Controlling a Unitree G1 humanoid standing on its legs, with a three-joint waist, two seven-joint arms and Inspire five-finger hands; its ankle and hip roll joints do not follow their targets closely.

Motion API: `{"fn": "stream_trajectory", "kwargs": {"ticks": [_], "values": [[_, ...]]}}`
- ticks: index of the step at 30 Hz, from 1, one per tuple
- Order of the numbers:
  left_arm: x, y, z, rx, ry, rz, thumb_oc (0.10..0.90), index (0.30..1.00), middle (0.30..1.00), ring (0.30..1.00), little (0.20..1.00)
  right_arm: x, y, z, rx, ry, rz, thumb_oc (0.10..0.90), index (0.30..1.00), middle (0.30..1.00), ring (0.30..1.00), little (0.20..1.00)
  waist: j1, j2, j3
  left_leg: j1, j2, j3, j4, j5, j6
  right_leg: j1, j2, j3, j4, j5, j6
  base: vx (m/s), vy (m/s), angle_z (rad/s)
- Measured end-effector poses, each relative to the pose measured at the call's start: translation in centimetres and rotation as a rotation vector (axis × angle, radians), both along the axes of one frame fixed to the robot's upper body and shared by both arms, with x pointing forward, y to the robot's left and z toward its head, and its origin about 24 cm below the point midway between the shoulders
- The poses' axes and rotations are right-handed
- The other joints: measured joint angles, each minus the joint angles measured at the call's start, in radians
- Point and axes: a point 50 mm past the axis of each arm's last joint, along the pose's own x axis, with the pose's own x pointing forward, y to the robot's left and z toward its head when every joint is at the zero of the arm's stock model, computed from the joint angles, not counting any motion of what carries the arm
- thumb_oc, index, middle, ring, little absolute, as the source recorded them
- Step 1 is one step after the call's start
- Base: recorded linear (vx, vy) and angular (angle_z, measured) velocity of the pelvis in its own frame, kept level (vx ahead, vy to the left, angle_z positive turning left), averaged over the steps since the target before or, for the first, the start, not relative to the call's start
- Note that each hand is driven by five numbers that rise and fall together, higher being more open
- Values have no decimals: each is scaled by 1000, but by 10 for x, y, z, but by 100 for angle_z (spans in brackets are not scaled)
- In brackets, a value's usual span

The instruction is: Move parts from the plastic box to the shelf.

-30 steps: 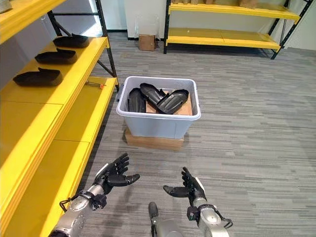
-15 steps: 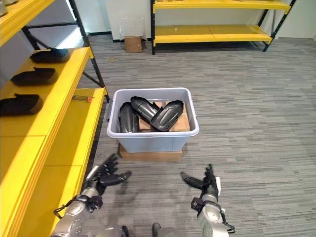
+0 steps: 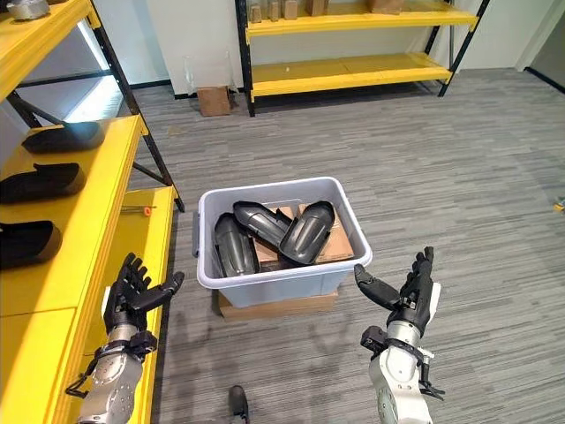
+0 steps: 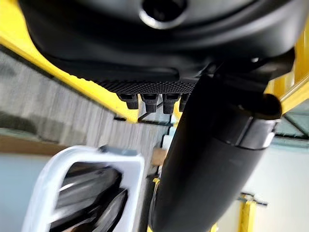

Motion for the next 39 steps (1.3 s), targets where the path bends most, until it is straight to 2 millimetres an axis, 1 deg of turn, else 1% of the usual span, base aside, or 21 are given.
{"fn": "stream_trajectory", "kwargs": {"ticks": [5,8,11,14,16,17,18,19,20,21,22,23,24,25,26,27,28,30,34,36,39], "values": [[-2,4,5,3,-41,46,900,1000,1000,1000,1000,1,4,-1,2,2,37,900,1000,1000,1000,1000,18,-8,8,18,0,4,0,-7,8,21,-1,-12,-3,6,3,203,178,-2],[-6,2,9,8,-63,25,900,1000,1000,1000,1000,1,1,0,-1,-1,31,900,1000,1000,1000,1000,29,-17,38,40,21,-1,3,-26,-25,31,15,-17,19,4,3,209,229,-3],[-5,1,10,8,-73,-7,900,1000,1000,1000,1000,2,0,2,-9,-6,10,900,1000,1000,1000,1000,37,-26,47,35,19,-9,3,-30,-35,26,17,-19,20,-1,-6,155,213,-1],[-3,-1,13,9,-92,-41,900,1000,1000,1000,1000,3,0,5,-24,-15,-2,900,1000,1000,1000,1000,37,-24,47,13,11,-8,12,-32,-32,2,10,-19,31,-1,-6,130,243,2],[2,-6,16,5,-99,-95,900,1000,1000,1000,1000,4,0,8,-43,-23,-17,900,1000,1000,1000,1000,33,-21,50,6,5,-21,20,-43,-17,-23,18,-34,95,2,2,86,245,14],[5,-8,17,3,-98,-124,900,1000,1000,1000,1000,4,0,10,-60,-26,-27,900,1000,1000,1000,1000,34,-14,50,10,13,-32,18,-45,-14,-49,29,-41,161,0,9,28,142,19],[11,-12,21,5,-118,-162,900,1000,1000,1000,1000,5,1,20,-80,-70,-28,900,1000,1000,1000,1000,37,-15,50,23,14,-36,14,-55,-2,-166,38,-31,400,-4,31,68,221,10],[12,-12,23,8,-124,-168,900,1000,1000,1000,1000,8,4,31,-99,-118,-17,900,1000,1000,1000,1000,38,-22,49,30,5,-26,15,-65,13,-243,26,-9,563,2,102,121,205,-9],[13,-10,27,18,-132,-171,900,1000,1000,1000,1000,11,8,36,-90,-150,-9,900,1000,1000,1000,1000,51,-45,54,12,-33,-7,66,-90,44,-346,20,43,734,53,189,161,178,-27],[11,-14,33,20,-156,-200,900,1000,1000,1000,1000,9,11,40,-87,-177,-5,900,1000,1000,1000,1000,64,-85,84,-41,-66,40,276,-253,95,-575,13,98,1132,346,214,195,-30,-31],[0,-15,27,12,-132,-202,900,1000,1000,1000,1000,7,12,35,-97,-140,22,900,1000,1000,1000,1000,67,-70,86,-36,-50,45,266,-266,118,-685,31,69,1169,387,189,168,-114,-17],[-1,-15,27,10,-129,-202,900,1000,1000,1000,1000,7,12,34,-97,-138,24,900,1000,1000,1000,1000,64,-63,84,-35,-45,44,264,-266,117,-691,34,61,1153,372,180,169,-176,15],[-9,-16,23,2,-110,-220,900,1000,1000,1000,1000,3,9,32,-101,-130,20,900,1000,1000,1000,1000,37,-25,74,-26,-19,28,200,-258,60,-728,18,-41,773,223,99,188,-168,46],[-8,-14,26,17,-118,-240,900,1000,1000,1000,1000,3,6,33,-110,-136,17,900,1000,1000,1000,1000,22,-26,74,-21,-19,42,152,-228,17,-713,-27,-117,481,211,88,284,-306,54],[-6,-7,26,39,-95,-249,900,1000,1000,1000,1000,3,7,33,-116,-129,38,900,1000,1000,1000,1000,31,-47,72,24,-41,72,100,-205,3,-689,-68,-114,152,255,66,385,-434,37],[-10,-3,18,40,-52,-237,900,1000,1000,1000,1000,4,11,32,-116,-128,75,900,1000,1000,1000,1000,30,-36,71,82,-45,73,87,-211,18,-617,-73,-111,-59,325,52,350,-425,18],[-13,-2,16,42,-42,-240,900,1000,1000,1000,1000,4,13,31,-113,-121,89,900,1000,1000,1000,1000,30,-33,71,110,-43,78,84,-214,28,-594,-76,-114,-93,350,45,273,-327,17],[-14,-5,15,44,-32,-255,900,1000,1000,1000,1000,3,14,28,-107,-107,99,900,1000,1000,1000,1000,29,-29,67,149,-37,77,67,-214,28,-546,-77,-125,-115,360,45,241,-285,23],[-13,-12,13,45,-26,-291,900,1000,1000,1000,1000,3,15,26,-96,-96,126,900,1000,1000,1000,1000,28,-29,57,200,-35,48,42,-214,28,-482,-49,-113,-71,401,53,216,-244,20],[-12,-13,13,46,-27,-292,900,1000,1000,1000,1000,4,17,26,-94,-88,141,900,1000,1000,1000,1000,11,-26,51,230,-35,41,37,-228,4,-449,-22,-136,-68,407,42,285,-259,11],[-14,-13,11,38,-17,-290,900,1000,1000,1000,1000,3,17,21,-75,-49,152,900,1000,1000,1000,1000,4,-20,32,285,-40,44,23,-251,-33,-405,-1,-170,-66,454,-20,123,-81,0]]}}
